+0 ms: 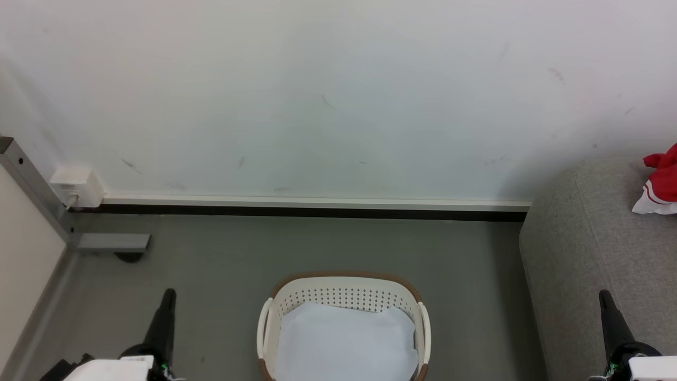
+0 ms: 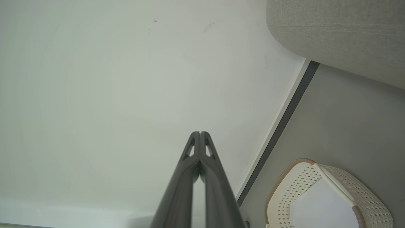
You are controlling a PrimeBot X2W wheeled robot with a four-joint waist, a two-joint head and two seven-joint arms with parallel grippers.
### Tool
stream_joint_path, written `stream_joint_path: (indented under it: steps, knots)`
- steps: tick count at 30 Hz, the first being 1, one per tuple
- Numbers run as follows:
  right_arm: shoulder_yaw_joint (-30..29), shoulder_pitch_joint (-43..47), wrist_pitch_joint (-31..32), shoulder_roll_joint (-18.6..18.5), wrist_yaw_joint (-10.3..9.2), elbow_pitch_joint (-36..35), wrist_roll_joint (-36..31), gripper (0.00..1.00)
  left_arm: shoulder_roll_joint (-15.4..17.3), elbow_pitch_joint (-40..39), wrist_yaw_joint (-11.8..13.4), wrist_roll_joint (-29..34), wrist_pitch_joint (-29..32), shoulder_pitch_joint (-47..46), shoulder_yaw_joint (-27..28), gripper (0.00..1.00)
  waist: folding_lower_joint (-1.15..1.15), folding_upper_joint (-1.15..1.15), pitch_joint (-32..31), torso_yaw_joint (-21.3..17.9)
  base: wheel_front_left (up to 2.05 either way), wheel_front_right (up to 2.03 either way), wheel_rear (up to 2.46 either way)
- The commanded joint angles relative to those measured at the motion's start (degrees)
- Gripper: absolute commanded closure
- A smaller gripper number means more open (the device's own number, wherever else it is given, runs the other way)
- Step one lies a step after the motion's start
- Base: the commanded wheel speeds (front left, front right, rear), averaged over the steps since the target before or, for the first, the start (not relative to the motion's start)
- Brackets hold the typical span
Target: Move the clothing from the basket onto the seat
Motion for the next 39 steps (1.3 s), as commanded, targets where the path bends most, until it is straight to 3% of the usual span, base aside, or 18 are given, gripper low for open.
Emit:
stream_joint_path:
  steps: [1, 15, 39]
  knots:
    - [-0.3, -1.2, 0.4, -0.2, -0.10, -0.5, 1.4, 1.00, 0.2, -0.3, -0.2, -1.2, 0.4, -0.8, 0.5, 1.00, 0.00, 0.00, 0.0, 0.0, 0.00, 0.00, 0.00]
    - [-0.7, -2.0, 1.8, -0.2, -0.12, -0.7, 6.4, 1.00, 0.0, -0.4, -0.7, -6.6, 1.8, -1.4, 1.4, 1.00, 0.00, 0.00, 0.3, -0.2, 0.00, 0.00, 0.00]
    - [-0.7, -1.9, 1.8, -0.2, -0.12, -0.7, 6.2, 1.00, 0.0, -0.4, -0.7, -6.4, 1.8, -1.4, 1.3, 1.00, 0.00, 0.00, 0.3, -0.2, 0.00, 0.00, 0.00]
